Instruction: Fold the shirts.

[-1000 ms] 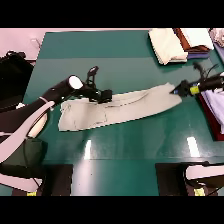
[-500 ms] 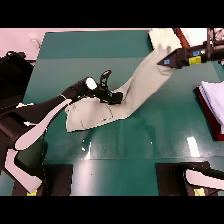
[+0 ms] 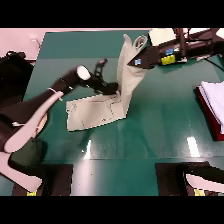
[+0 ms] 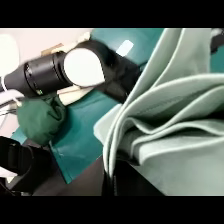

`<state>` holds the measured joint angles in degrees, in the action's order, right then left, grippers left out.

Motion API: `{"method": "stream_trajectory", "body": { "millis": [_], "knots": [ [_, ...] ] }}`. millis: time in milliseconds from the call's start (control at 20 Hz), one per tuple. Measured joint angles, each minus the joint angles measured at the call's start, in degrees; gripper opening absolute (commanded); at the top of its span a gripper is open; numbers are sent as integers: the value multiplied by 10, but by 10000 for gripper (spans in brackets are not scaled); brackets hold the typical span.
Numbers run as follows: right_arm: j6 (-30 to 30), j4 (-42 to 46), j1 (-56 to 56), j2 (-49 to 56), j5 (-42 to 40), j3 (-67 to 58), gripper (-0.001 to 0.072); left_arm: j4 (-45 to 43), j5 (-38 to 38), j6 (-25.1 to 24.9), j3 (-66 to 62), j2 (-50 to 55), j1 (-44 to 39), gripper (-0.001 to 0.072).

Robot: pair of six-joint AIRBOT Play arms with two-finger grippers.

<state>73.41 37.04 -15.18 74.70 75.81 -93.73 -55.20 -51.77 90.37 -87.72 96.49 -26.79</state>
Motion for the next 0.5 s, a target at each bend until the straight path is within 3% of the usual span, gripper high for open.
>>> {"method": "stream_trajectory", "body": {
  "millis": [200, 250, 300, 350, 500],
  "knots": [
    [1, 0, -98, 33, -53, -1, 27, -103, -67, 7, -17, -112, 104, 25],
    [1, -1, -130, 49, -72, -1, 134, -120, -77, 7, -19, -142, 131, 26],
    [-2, -2, -165, 68, -97, -1, 315, -137, -85, 7, -20, -171, 160, 25],
    [-7, -3, -200, 90, -122, -1, 370, -149, -92, 8, -21, -196, 184, 26],
    [-17, -4, -274, 150, -178, -16, 368, -169, -103, 8, -23, -255, 241, 26]
  ]
}}
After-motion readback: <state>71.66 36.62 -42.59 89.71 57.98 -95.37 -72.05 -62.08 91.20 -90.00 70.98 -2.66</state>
